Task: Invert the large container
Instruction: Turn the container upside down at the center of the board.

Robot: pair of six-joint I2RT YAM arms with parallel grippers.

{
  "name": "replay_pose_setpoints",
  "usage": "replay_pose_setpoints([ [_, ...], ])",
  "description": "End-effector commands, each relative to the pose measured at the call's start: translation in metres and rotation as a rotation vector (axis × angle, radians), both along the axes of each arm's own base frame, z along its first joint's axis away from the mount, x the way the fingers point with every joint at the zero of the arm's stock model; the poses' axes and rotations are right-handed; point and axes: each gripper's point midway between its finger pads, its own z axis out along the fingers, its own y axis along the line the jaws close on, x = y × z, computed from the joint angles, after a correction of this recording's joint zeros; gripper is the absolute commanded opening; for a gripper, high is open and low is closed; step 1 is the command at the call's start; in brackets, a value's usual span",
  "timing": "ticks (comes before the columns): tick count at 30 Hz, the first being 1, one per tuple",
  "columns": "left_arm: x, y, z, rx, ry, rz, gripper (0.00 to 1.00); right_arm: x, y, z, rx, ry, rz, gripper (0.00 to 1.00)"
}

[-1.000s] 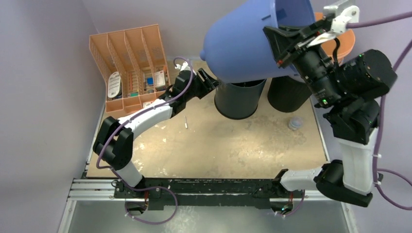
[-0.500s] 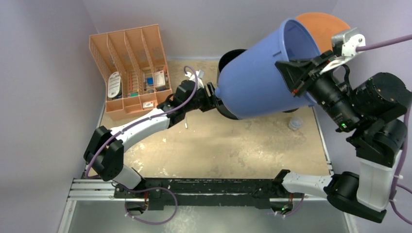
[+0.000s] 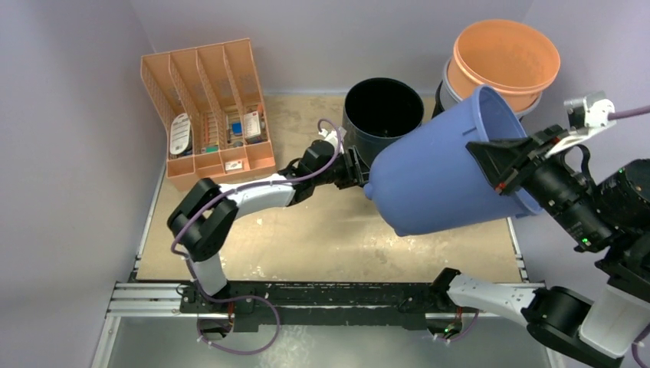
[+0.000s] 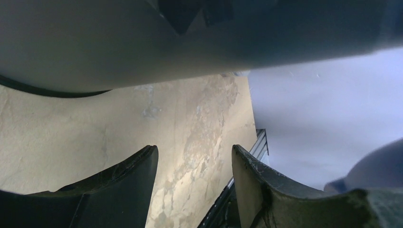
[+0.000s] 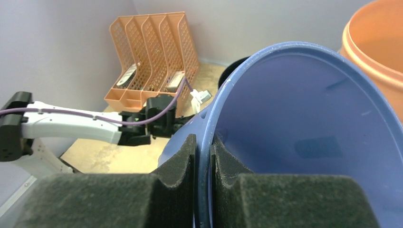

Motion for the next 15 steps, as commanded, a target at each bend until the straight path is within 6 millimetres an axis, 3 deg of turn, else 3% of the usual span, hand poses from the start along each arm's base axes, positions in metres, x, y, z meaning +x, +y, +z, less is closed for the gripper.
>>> replay_pose_setpoints([
  [1,0.025,-0.030,0.052,-0.177,-0.111,0.004,0.58,-0.003,-0.006,0.007,0.084,-0.012,-0.025,0.00],
  [5,0.073,-0.018,0.056,-0.192,-0.130,0.130,0.59,-0.005,-0.006,-0.004,0.072,0.035,-0.025,0.00],
  [9,0.136,0.002,0.048,-0.182,-0.117,0.255,0.59,-0.001,0.002,-0.013,0.053,0.074,-0.016,0.00],
  [12,0.175,0.013,0.040,-0.105,-0.131,0.286,0.59,0.003,0.003,-0.011,0.133,0.099,-0.048,0.00],
  [15,0.202,0.028,0.047,-0.056,-0.158,0.312,0.60,0.003,0.003,-0.006,0.231,0.097,-0.061,0.00],
])
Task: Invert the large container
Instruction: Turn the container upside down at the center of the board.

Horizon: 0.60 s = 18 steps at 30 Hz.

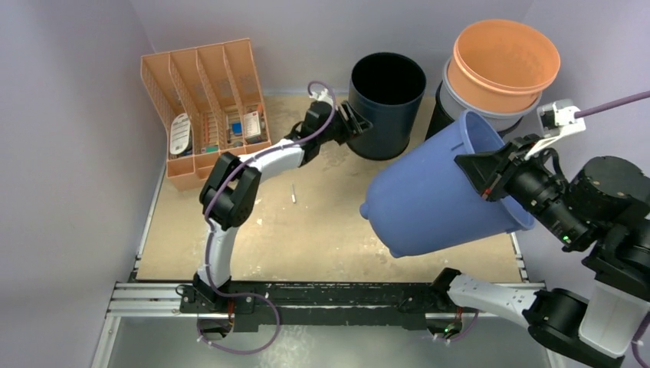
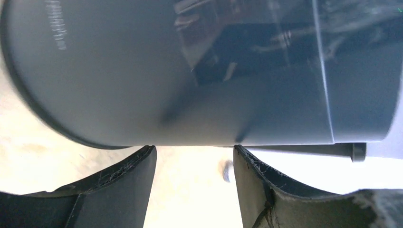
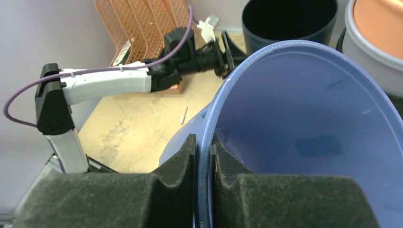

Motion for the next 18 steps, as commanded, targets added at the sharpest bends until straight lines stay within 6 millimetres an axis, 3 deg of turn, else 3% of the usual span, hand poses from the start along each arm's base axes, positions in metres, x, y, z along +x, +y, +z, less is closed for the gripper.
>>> replay_pose_setpoints([
  [1,0.052,0.034,0.040,0.036,-0.104,0.088,0.60,0.007,0.003,0.033,0.239,-0.055,-0.062,0.00],
  [4,0.037,0.054,0.057,0.081,-0.128,0.052,0.61,0.019,0.026,0.019,0.259,-0.025,-0.027,0.00],
  [7,0.006,0.081,0.067,0.196,-0.099,-0.012,0.61,0.040,0.050,-0.005,0.247,0.016,-0.028,0.00],
  [9,-0.018,0.110,0.065,0.333,-0.062,-0.046,0.61,0.051,0.043,-0.006,0.252,0.000,-0.102,0.00],
  [11,-0.028,0.152,0.076,0.418,-0.037,0.015,0.62,0.055,0.035,0.007,0.292,-0.061,-0.145,0.00],
  [14,-0.039,0.211,0.131,0.422,-0.078,0.150,0.64,0.062,0.041,0.020,0.362,-0.122,-0.138,0.00],
  [18,-0.053,0.280,0.185,0.516,-0.161,0.382,0.69,0.090,0.087,-0.005,0.372,-0.092,-0.075,0.00],
])
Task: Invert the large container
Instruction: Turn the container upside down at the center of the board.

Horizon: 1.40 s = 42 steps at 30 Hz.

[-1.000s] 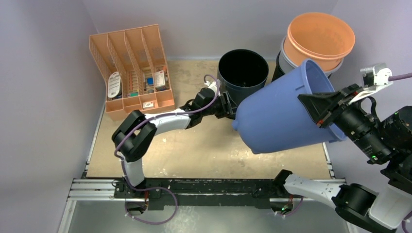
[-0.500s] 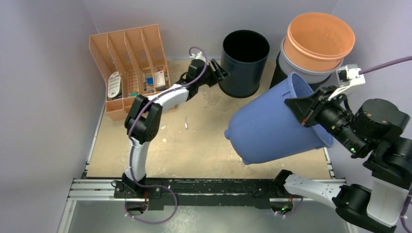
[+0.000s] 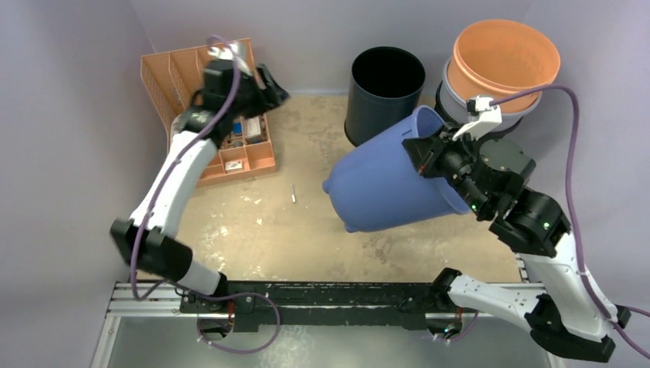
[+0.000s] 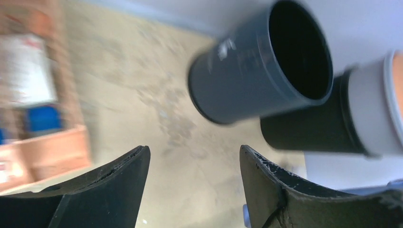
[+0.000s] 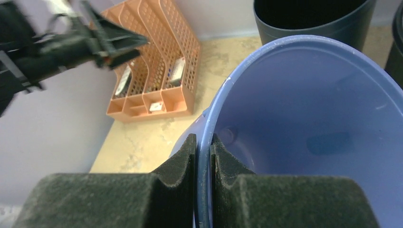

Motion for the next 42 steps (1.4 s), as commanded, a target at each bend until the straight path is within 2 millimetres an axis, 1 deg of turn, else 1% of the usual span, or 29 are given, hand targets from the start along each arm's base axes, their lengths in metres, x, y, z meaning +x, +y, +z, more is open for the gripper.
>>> replay_pose_setpoints([
  [1,-0.024,0.082,0.058,0.148,-0.104,0.233,0.70,0.028,0.035,0.049,0.235,-0.163,0.015,0.00],
  [2,-0.026,0.090,0.063,0.161,-0.102,0.265,0.70,0.034,0.042,0.049,0.253,-0.164,0.016,0.00],
  [4,-0.029,0.094,0.066,0.176,-0.091,0.283,0.70,0.042,0.048,0.053,0.296,-0.191,0.016,0.00],
  [7,-0.030,0.097,0.063,0.180,-0.087,0.293,0.70,0.060,0.041,0.063,0.416,-0.244,0.040,0.00],
  [9,-0.032,0.097,0.061,0.174,-0.084,0.298,0.70,0.070,0.040,0.063,0.503,-0.249,0.114,0.00],
  [10,-0.032,0.097,0.060,0.171,-0.083,0.295,0.70,0.072,0.039,0.062,0.554,-0.255,0.148,0.00],
  [12,-0.034,0.095,0.056,0.161,-0.090,0.287,0.70,0.071,0.041,0.059,0.658,-0.270,0.225,0.00],
  [13,-0.037,0.096,0.058,0.145,-0.108,0.292,0.70,0.069,0.043,0.057,0.698,-0.264,0.257,0.00],
  [15,-0.041,0.091,0.055,0.103,-0.130,0.280,0.70,0.073,0.041,0.046,0.765,-0.237,0.260,0.00],
  [16,-0.043,0.091,0.056,0.093,-0.138,0.279,0.70,0.076,0.040,0.029,0.801,-0.203,0.263,0.00],
  [17,-0.046,0.091,0.058,0.085,-0.149,0.277,0.70,0.076,0.037,0.019,0.844,-0.188,0.271,0.00],
  [21,-0.055,0.093,0.065,0.100,-0.166,0.266,0.70,0.069,0.021,-0.017,0.991,-0.177,0.315,0.00],
  [24,-0.058,0.093,0.064,0.114,-0.155,0.249,0.70,0.059,0.015,-0.035,1.082,-0.173,0.358,0.00],
  [25,-0.059,0.092,0.063,0.114,-0.151,0.242,0.70,0.054,0.014,-0.037,1.105,-0.181,0.377,0.00],
  [29,-0.061,0.087,0.053,0.112,-0.128,0.213,0.70,0.043,0.007,-0.057,1.160,-0.183,0.372,0.00],
  [32,-0.062,0.083,0.037,0.118,-0.085,0.188,0.70,0.041,0.000,-0.074,1.251,-0.172,0.360,0.00],
  [35,-0.066,0.072,0.012,0.084,-0.047,0.140,0.71,0.034,-0.006,-0.075,1.360,-0.205,0.426,0.00],
  [37,-0.070,0.070,0.001,0.068,-0.029,0.131,0.71,0.031,-0.011,-0.073,1.415,-0.224,0.457,0.00],
  [38,-0.072,0.070,-0.003,0.067,-0.018,0.130,0.71,0.032,-0.011,-0.077,1.430,-0.214,0.459,0.00],
  [40,-0.076,0.070,-0.005,0.059,-0.007,0.134,0.71,0.034,-0.008,-0.089,1.437,-0.175,0.451,0.00],
  [42,-0.080,0.070,-0.005,0.047,-0.002,0.136,0.71,0.035,-0.010,-0.100,1.453,-0.156,0.427,0.00],
])
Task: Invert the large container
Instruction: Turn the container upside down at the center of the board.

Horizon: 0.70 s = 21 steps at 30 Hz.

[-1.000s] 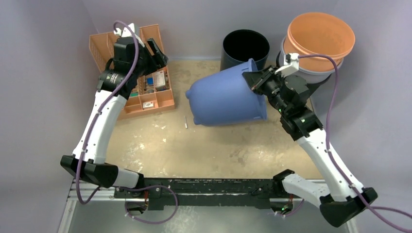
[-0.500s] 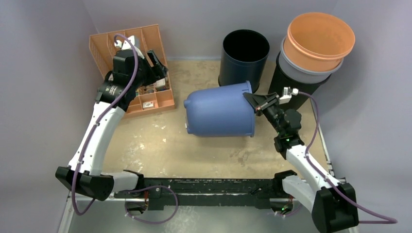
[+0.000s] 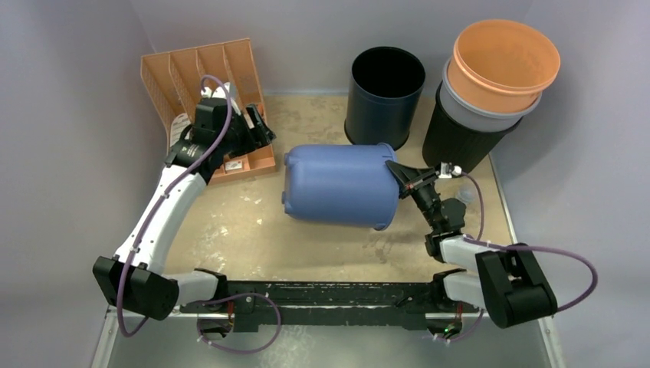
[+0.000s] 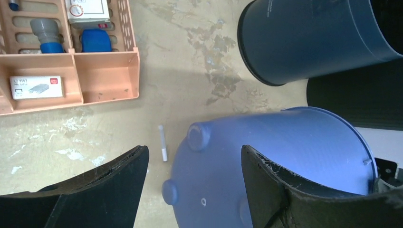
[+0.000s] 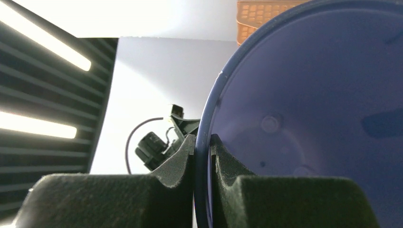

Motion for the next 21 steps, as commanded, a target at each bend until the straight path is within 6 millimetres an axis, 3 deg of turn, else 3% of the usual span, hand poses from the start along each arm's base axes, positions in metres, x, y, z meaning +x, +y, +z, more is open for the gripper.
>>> replay_pose_setpoints([
  [1,-0.008,-0.007,0.030,-0.082,-0.078,-0.014,0.71,-0.049,-0.021,0.079,0.219,-0.345,0.001,0.00],
  [6,-0.018,-0.024,0.031,-0.239,-0.096,-0.038,0.71,-0.049,-0.027,0.045,0.247,-0.242,-0.010,0.00],
  [8,-0.022,-0.038,0.035,-0.343,-0.106,-0.085,0.72,-0.051,-0.027,0.041,0.240,-0.234,-0.015,0.00],
  [16,-0.023,-0.061,0.062,-0.519,-0.158,-0.172,0.72,-0.055,-0.025,0.026,0.204,-0.199,-0.014,0.00],
  [21,-0.023,-0.066,0.078,-0.551,-0.190,-0.204,0.72,-0.059,-0.019,0.009,0.136,-0.171,0.003,0.00],
])
